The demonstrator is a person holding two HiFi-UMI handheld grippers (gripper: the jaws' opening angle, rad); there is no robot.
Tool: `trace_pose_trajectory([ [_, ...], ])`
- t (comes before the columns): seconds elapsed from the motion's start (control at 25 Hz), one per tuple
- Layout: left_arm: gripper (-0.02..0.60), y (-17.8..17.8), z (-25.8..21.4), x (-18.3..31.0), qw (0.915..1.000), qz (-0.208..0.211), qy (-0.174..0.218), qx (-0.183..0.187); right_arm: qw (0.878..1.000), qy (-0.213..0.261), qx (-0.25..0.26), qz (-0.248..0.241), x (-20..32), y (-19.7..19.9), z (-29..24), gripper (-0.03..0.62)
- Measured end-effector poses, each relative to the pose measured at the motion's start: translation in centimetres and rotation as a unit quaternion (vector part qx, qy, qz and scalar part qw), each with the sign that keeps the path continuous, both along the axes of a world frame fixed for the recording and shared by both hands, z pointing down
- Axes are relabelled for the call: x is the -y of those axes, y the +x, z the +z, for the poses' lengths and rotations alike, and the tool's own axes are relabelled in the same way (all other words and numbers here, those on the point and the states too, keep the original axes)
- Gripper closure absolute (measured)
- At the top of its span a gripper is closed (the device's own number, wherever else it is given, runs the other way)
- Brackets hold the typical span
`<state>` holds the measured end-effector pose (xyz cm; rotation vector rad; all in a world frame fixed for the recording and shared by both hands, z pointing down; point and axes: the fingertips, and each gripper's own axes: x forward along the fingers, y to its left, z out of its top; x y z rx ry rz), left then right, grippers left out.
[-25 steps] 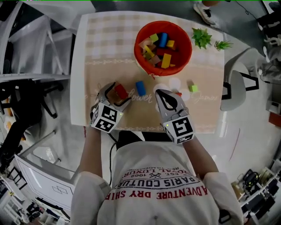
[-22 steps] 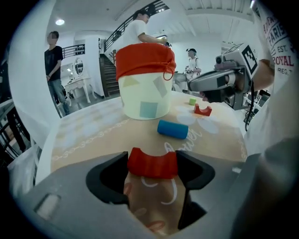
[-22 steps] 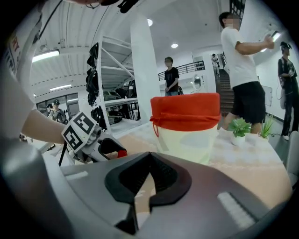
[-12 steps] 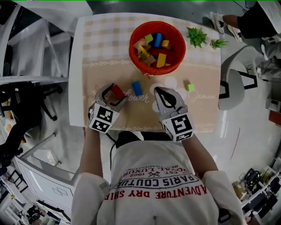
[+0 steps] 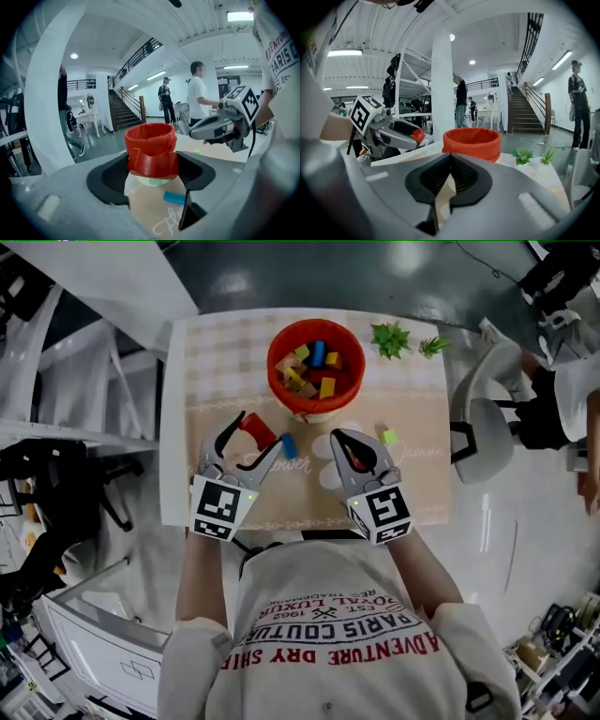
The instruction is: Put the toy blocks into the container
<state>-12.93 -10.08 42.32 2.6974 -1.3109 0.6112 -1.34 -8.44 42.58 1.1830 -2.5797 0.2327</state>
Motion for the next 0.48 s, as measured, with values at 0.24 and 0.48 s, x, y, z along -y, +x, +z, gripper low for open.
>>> trace_pose_trajectory([
  [0.24, 0.256, 3.5, -5.2, 1.8, 0.9984, 0.013, 0.047, -0.03, 0.999, 0.033, 0.005, 0.018, 1.0, 2.0, -2.9, 0.592],
  [0.48, 0.256, 7.1, -5.9, 5.1, 0.9981, 0.022, 0.049, -0.03, 0.998, 0.05, 0.0, 0.03, 3.1, 4.4, -4.3, 0.592],
])
